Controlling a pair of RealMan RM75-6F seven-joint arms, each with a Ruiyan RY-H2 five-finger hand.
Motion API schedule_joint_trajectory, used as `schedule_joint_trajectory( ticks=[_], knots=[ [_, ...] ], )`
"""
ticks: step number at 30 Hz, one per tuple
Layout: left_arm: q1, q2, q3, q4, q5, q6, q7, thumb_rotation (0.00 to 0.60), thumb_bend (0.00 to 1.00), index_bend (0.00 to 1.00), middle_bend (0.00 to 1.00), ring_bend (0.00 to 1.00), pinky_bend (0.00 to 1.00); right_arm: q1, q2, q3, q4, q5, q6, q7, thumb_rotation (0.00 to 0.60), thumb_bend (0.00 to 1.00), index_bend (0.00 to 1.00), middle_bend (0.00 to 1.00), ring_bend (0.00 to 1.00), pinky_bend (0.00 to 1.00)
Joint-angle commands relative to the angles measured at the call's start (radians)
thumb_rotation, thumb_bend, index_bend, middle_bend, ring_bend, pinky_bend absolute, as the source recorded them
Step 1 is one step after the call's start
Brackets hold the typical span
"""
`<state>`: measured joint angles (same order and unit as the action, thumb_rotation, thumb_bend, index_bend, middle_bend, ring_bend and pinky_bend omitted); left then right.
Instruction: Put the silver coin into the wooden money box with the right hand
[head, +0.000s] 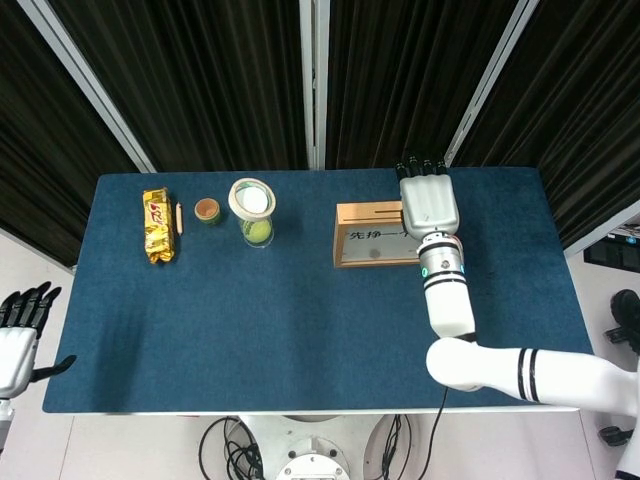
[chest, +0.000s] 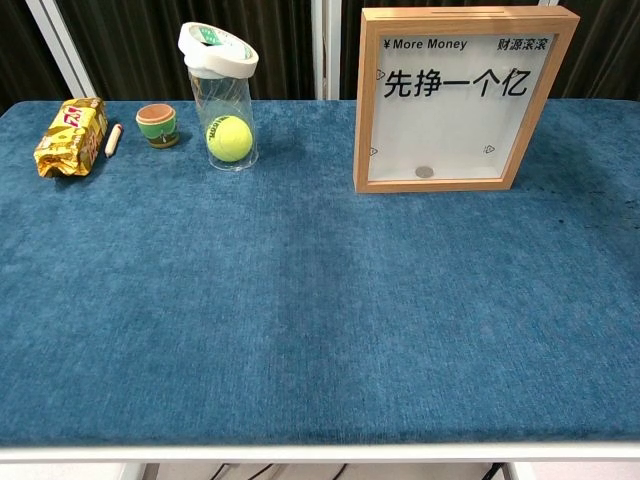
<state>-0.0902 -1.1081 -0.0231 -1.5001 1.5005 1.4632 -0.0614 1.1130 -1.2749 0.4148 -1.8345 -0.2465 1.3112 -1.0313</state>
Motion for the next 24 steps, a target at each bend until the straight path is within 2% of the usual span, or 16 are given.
schedule_joint_trajectory(
  ticks=[1, 3, 5, 7, 10, 13, 16, 21, 24],
  knots=[
    [0.0, -0.001, -0.001, 0.0, -0.001, 0.002, 0.001, 0.6, 0.12, 0.05, 0.0, 0.0, 0.0, -0.194, 0.141, -0.13, -0.223, -0.349, 0.11, 0.175, 0.6, 0.36, 0.0, 0.0, 0.0, 0.0],
    [0.0, -0.002, -0.003, 0.0, -0.001, 0.003, 0.002, 0.6, 0.12, 0.05, 0.0, 0.0, 0.0, -0.294, 0.173, -0.222, -0.263, -0.53, 0.17, 0.254, 0.6, 0.35, 0.0, 0.0, 0.0, 0.0],
    [-0.001, -0.004, -0.005, -0.002, -0.001, 0.004, 0.008, 0.6, 0.12, 0.05, 0.0, 0.0, 0.0, -0.419, 0.184, -0.337, -0.246, -0.75, 0.256, 0.363, 0.6, 0.34, 0.0, 0.0, 0.0, 0.0],
    [-0.002, -0.007, -0.006, -0.004, -0.003, 0.004, 0.018, 0.6, 0.12, 0.05, 0.0, 0.0, 0.0, -0.537, 0.169, -0.441, -0.16, -0.946, 0.342, 0.488, 0.6, 0.33, 0.0, 0.0, 0.0, 0.0],
    [-0.005, -0.008, -0.008, -0.012, -0.005, 0.001, 0.038, 0.6, 0.12, 0.05, 0.0, 0.0, 0.0, -0.667, 0.127, -0.537, -0.006, -1.088, 0.416, 0.643, 0.6, 0.32, 0.0, 0.0, 0.0, 0.0],
    [-0.008, -0.008, -0.01, -0.024, -0.003, 0.002, 0.06, 0.6, 0.12, 0.05, 0.0, 0.0, 0.0, -0.754, 0.09, -0.584, 0.119, -1.138, 0.436, 0.747, 0.6, 0.31, 0.0, 0.0, 0.0, 0.0],
    [-0.008, -0.008, -0.013, -0.034, -0.003, 0.008, 0.08, 0.6, 0.12, 0.05, 0.0, 0.0, 0.0, -0.814, 0.06, -0.6, 0.215, -1.173, 0.452, 0.794, 0.6, 0.29, 0.0, 0.0, 0.0, 0.0],
    [-0.008, -0.012, -0.018, -0.038, -0.015, 0.007, 0.094, 0.6, 0.12, 0.05, 0.0, 0.0, 0.0, -0.877, 0.016, -0.586, 0.329, -1.2, 0.451, 0.87, 0.6, 0.28, 0.0, 0.0, 0.0, 0.0],
    [-0.009, -0.014, -0.019, -0.034, -0.02, 0.003, 0.096, 0.6, 0.12, 0.05, 0.0, 0.0, 0.0, -0.895, 0.005, -0.569, 0.361, -1.196, 0.432, 0.895, 0.6, 0.28, 0.0, 0.0, 0.0, 0.0]
  ],
)
